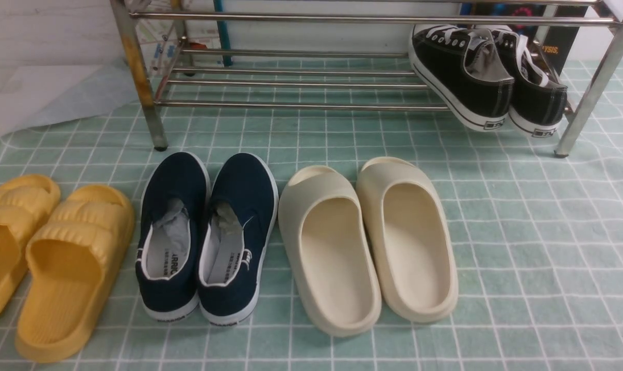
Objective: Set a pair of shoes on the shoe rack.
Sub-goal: Use the left arm to grab the shoe closest to it
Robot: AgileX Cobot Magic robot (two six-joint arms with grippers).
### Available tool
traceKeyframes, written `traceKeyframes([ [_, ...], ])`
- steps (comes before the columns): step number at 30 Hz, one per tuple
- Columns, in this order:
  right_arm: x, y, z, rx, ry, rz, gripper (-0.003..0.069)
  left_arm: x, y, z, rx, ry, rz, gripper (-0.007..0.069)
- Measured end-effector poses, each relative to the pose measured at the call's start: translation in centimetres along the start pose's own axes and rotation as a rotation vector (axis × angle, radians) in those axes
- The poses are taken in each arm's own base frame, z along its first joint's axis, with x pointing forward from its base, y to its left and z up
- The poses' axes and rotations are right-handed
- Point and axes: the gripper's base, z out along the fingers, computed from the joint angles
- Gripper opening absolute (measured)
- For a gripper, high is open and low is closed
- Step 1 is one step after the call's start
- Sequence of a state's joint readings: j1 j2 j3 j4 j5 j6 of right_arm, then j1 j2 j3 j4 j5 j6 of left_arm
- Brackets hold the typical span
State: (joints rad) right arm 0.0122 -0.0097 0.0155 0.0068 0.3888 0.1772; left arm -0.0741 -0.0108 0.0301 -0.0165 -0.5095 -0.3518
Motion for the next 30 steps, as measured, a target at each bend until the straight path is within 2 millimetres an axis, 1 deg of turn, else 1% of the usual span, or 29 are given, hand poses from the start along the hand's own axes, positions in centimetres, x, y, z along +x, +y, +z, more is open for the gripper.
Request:
traceKeyframes([
  [2,0.0,0.0,0.0,0.000,0.000,0.000,0.0153,-1.2,-0.5,-0.1,0.061,-0.132,-0.093,0.0239],
  [3,0.0,0.0,0.0,0.000,0.000,0.000,0.0154,-1.3,-0.5,-0.1,0.068,-0.142,-0.109,0.0239],
  [4,0.0,0.0,0.0,0.000,0.000,0.000,0.0157,-2.1,-0.9,-0.1,0.101,-0.187,-0.135,0.0239],
  [6,0.0,0.0,0.0,0.000,0.000,0.000,0.0161,-3.8,-1.9,0.6,0.131,-0.183,-0.123,0.0239],
  [7,0.0,0.0,0.0,0.000,0.000,0.000,0.0162,-5.3,-2.5,1.4,0.122,-0.147,-0.105,0.0239],
  [8,0.0,0.0,0.0,0.000,0.000,0.000,0.0162,-5.3,-2.6,1.4,0.123,-0.143,-0.102,0.0239],
  [9,0.0,0.0,0.0,0.000,0.000,0.000,0.0162,-6.8,-3.1,2.5,0.092,-0.078,-0.085,0.0239],
  [10,0.0,0.0,0.0,0.000,0.000,0.000,0.0162,-7.7,-3.4,3.2,0.057,-0.019,-0.073,0.0239],
  [12,0.0,0.0,0.0,0.000,0.000,0.000,0.0162,-8.6,-3.5,5.1,-0.038,0.137,-0.054,0.0239],
  [13,0.0,0.0,0.0,0.000,0.000,0.000,0.0162,-8.5,-3.4,6.1,-0.081,0.213,-0.050,0.0239],
  [15,0.0,0.0,0.0,0.000,0.000,0.000,0.0165,-8.1,-3.0,7.9,-0.166,0.360,-0.044,0.0239],
  [16,0.0,0.0,0.0,0.000,0.000,0.000,0.0166,-7.9,-2.9,8.4,-0.186,0.396,-0.043,0.0239],
  [18,0.0,0.0,0.0,0.000,0.000,0.000,0.0167,-6.4,-2.3,10.1,-0.230,0.493,-0.046,0.0239],
  [20,0.0,0.0,0.0,0.000,0.000,0.000,0.0170,-5.5,-2.0,11.0,-0.249,0.536,-0.052,0.0239],
  [21,0.0,0.0,0.0,0.000,0.000,0.000,0.0174,-4.0,-1.5,12.0,-0.277,0.592,-0.078,0.0239],
  [22,0.0,0.0,0.0,0.000,0.000,0.000,0.0174,-3.8,-1.4,12.1,-0.281,0.600,-0.082,0.0239],
  [23,0.0,0.0,0.0,0.000,0.000,0.000,0.0177,-2.3,-0.9,13.0,-0.313,0.655,-0.113,0.0239],
  [24,0.0,0.0,0.0,0.000,0.000,0.000,0.0178,-1.4,-0.6,13.4,-0.338,0.693,-0.139,0.0239],
  [25,0.0,0.0,0.0,0.000,0.000,0.000,0.0178,-1.0,-0.4,13.6,-0.348,0.707,-0.148,0.0239],
  [26,0.0,0.0,0.0,0.000,0.000,0.000,0.0181,0.2,0.0,14.0,-0.389,0.760,-0.190,0.0232],
  [27,0.0,0.0,0.0,0.000,0.000,0.000,0.0182,1.2,0.3,14.3,-0.421,0.812,-0.208,0.0218],
  [28,0.0,0.0,0.0,0.000,0.000,0.000,0.0184,2.3,0.5,14.7,-0.453,0.896,-0.217,0.0184],
  [29,0.0,0.0,0.0,0.000,0.000,0.000,0.0184,3.5,0.4,14.9,-0.472,1.001,-0.209,0.0131],
  [30,0.0,0.0,0.0,0.000,0.000,0.000,0.0184,4.0,0.1,15.3,-0.468,1.068,-0.198,0.0087],
])
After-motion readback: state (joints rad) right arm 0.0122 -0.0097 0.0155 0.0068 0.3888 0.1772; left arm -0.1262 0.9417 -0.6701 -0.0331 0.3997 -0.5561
